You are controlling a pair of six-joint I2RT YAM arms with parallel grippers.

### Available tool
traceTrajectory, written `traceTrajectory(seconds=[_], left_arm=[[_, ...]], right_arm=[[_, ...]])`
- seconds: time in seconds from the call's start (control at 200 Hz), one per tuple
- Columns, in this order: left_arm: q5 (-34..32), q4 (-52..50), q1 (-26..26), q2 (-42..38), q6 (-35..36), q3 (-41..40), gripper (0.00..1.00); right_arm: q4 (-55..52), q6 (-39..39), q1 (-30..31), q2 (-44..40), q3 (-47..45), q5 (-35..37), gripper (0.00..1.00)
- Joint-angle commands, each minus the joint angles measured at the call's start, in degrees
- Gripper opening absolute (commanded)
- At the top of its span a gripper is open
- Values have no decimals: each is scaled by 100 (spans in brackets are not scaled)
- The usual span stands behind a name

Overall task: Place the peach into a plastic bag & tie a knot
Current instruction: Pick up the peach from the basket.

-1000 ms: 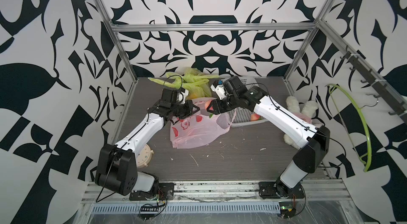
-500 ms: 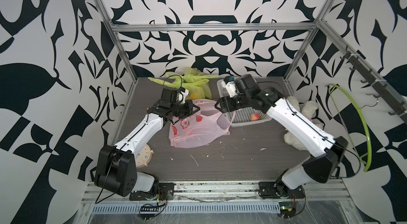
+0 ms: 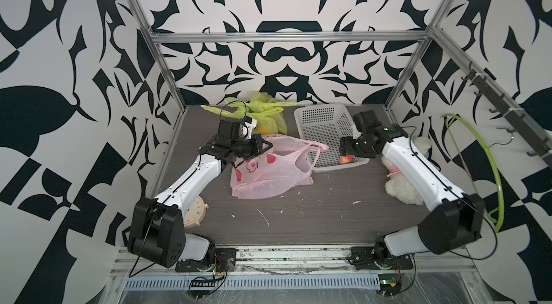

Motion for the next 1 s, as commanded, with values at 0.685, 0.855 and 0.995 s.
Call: traceTrajectory(seconds=[0.685,0.855,0.995], left_arm=[[245,431,-35,-285,-174,-383,0],[228,413,-38,-269,-171,-410,0],[228,372,-38,-245,-161,-388,0]], right_arm=[[711,-94,-40,2557,826,780,65],[644,-2,-35,2086,877,210,27],[605,139,93,1199,960,-261,22]])
